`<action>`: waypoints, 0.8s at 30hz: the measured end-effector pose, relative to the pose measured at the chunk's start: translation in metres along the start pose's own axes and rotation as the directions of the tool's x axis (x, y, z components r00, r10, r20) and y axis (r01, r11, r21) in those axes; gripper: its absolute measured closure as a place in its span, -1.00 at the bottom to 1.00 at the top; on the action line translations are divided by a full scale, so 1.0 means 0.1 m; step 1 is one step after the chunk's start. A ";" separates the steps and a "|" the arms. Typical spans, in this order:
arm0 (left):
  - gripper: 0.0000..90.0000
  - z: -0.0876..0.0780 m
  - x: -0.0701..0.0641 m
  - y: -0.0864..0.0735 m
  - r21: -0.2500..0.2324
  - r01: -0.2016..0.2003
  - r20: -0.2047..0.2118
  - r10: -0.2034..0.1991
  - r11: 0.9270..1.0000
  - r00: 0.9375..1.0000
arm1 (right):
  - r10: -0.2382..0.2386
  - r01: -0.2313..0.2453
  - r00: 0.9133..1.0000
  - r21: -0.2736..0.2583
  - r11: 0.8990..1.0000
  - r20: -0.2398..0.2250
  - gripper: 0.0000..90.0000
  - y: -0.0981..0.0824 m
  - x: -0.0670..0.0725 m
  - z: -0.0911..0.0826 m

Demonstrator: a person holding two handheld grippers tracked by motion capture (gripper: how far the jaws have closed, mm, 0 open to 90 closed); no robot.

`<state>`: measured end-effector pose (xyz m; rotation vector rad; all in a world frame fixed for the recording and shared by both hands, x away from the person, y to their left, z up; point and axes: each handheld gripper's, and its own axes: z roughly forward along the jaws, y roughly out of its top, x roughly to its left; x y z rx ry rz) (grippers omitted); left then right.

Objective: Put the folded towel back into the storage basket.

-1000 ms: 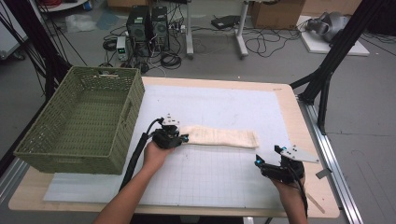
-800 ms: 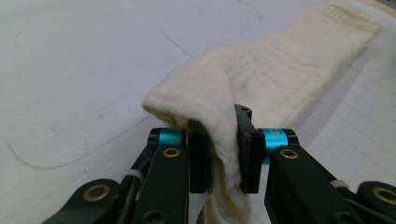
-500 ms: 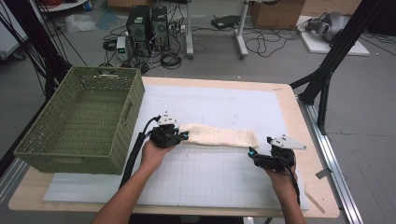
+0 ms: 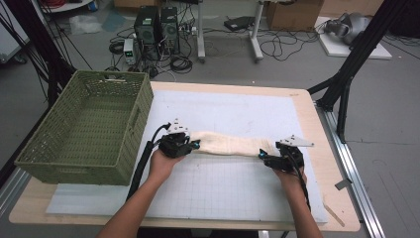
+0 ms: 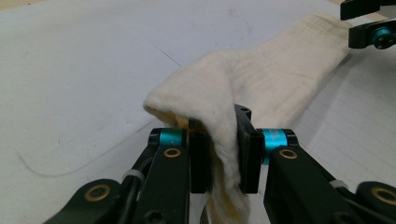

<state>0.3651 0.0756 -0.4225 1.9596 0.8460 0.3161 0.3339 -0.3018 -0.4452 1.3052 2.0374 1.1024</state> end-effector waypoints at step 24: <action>0.74 0.06 0.02 -0.13 0.024 -0.007 -0.025 0.008 1.000 1.000 | 0.015 -0.006 0.996 0.102 0.995 -0.088 0.71 -0.01 0.05 0.06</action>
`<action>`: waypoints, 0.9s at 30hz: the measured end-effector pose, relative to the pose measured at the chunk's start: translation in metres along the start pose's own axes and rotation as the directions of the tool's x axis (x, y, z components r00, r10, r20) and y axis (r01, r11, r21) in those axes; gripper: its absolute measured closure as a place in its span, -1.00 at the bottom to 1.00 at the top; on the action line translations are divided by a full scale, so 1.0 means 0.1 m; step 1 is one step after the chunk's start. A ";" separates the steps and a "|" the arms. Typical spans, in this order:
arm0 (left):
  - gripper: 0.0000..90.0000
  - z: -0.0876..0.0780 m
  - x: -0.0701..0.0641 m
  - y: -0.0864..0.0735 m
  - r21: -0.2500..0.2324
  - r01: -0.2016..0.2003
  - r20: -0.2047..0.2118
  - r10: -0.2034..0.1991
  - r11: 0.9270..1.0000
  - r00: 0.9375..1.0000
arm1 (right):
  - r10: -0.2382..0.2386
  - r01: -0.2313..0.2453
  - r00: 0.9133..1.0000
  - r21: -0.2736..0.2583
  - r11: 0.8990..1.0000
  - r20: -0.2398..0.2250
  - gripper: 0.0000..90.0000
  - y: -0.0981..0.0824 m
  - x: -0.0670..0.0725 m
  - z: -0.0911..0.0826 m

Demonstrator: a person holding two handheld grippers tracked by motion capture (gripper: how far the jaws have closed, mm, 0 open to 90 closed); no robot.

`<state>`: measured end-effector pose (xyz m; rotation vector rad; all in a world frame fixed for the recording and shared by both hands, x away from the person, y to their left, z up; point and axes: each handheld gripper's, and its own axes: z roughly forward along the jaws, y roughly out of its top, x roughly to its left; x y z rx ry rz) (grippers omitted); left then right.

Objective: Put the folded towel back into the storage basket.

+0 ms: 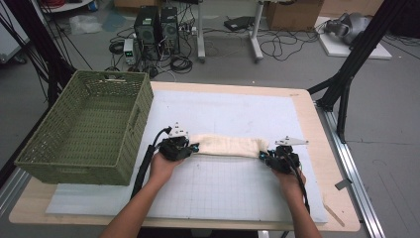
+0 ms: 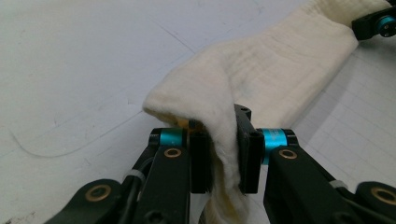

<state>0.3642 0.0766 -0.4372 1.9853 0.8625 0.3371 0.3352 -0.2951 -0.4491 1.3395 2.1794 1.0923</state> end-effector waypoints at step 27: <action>0.76 -0.46 -0.17 -0.01 -0.205 -0.035 0.018 0.039 0.978 0.999 | -0.112 0.099 0.993 -0.246 0.964 -0.041 0.78 0.11 0.01 -0.40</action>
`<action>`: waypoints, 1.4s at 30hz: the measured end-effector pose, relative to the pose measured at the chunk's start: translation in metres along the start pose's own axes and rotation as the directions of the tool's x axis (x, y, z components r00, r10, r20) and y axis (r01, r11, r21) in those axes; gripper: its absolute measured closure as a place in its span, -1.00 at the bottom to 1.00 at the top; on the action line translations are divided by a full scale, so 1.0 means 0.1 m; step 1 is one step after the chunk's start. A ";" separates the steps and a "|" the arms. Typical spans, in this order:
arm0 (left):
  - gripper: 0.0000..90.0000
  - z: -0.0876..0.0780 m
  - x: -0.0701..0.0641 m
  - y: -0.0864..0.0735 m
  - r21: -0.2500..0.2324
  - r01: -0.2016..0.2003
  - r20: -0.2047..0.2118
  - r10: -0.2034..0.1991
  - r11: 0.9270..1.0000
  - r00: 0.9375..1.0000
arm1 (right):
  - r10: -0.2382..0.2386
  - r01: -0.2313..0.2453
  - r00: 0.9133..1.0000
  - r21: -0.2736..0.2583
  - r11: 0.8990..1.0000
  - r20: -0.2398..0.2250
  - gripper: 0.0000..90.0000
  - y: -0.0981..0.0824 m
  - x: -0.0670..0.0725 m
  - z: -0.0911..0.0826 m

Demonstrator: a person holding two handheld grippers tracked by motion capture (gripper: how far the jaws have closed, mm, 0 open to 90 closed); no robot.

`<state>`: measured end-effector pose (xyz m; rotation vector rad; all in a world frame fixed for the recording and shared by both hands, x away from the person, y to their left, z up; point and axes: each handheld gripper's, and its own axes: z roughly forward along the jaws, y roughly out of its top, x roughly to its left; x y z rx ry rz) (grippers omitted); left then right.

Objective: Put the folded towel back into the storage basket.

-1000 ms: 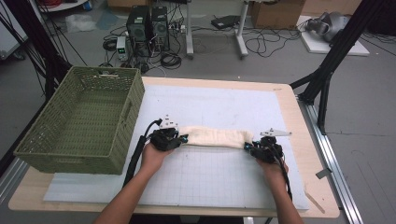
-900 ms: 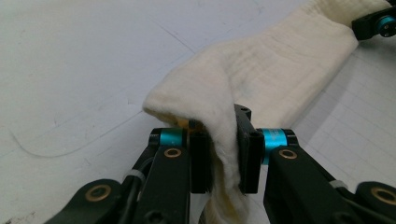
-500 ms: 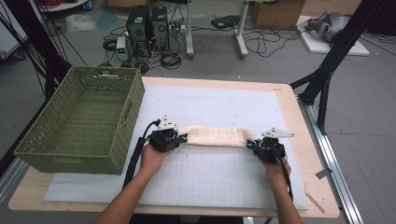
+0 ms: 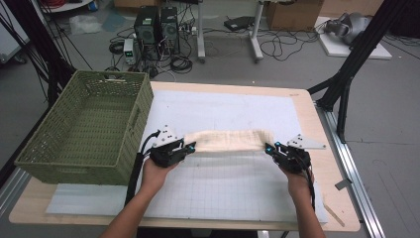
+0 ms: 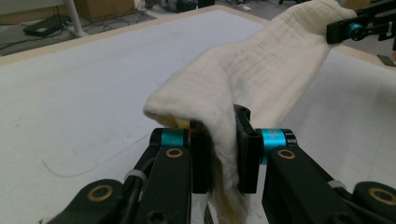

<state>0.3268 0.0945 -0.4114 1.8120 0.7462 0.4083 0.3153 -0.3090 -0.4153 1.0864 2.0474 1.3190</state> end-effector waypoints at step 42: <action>0.76 -0.99 0.02 0.25 -0.156 -0.049 -0.103 0.033 0.986 0.994 | -0.128 0.116 0.989 -0.158 0.981 -0.072 0.78 0.80 0.38 0.29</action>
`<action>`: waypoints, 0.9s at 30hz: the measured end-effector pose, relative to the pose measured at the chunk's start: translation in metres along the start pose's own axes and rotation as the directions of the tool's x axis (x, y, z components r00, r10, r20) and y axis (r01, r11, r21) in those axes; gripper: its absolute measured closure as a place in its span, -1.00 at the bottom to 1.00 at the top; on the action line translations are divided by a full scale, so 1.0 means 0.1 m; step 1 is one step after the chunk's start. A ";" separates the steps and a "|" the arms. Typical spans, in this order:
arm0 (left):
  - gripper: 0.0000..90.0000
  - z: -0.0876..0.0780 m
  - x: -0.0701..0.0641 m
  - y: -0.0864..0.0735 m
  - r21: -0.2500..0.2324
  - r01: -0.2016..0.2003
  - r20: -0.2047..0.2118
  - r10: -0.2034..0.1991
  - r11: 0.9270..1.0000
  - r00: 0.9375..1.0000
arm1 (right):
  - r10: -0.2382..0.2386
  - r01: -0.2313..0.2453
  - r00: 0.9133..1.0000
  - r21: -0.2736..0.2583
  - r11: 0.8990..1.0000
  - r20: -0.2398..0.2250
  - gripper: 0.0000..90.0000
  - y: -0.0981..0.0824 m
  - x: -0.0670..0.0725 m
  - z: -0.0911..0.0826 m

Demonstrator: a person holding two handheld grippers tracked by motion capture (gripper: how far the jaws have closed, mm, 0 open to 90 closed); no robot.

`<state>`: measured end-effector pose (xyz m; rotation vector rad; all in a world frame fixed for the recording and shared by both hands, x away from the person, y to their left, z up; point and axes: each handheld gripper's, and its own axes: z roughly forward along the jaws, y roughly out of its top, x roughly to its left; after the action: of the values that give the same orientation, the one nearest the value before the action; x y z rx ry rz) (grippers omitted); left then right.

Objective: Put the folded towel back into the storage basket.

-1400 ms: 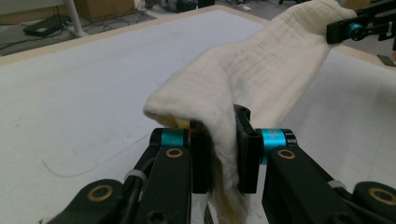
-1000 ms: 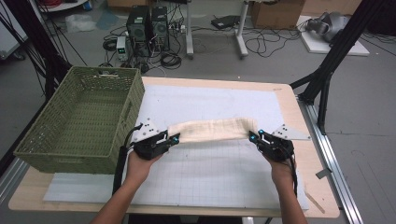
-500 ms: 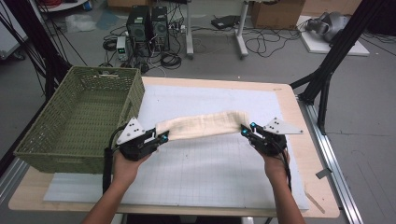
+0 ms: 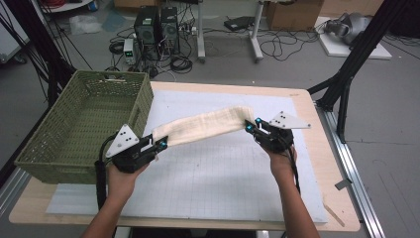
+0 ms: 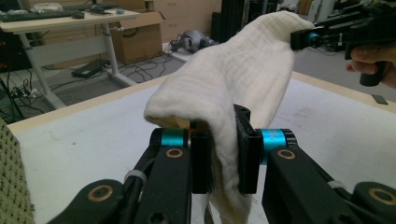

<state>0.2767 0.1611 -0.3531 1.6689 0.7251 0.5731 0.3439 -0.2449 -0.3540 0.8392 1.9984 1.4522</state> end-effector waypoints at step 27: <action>0.77 -0.54 0.21 0.06 -0.046 0.005 -0.110 -0.010 0.999 0.994 | -0.071 0.070 0.996 -0.015 0.997 -0.062 0.78 0.64 0.24 0.70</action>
<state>0.2545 0.2120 -0.3358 1.6009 0.7918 0.6764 0.3893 -0.1680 -0.3143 0.7188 2.0411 1.4668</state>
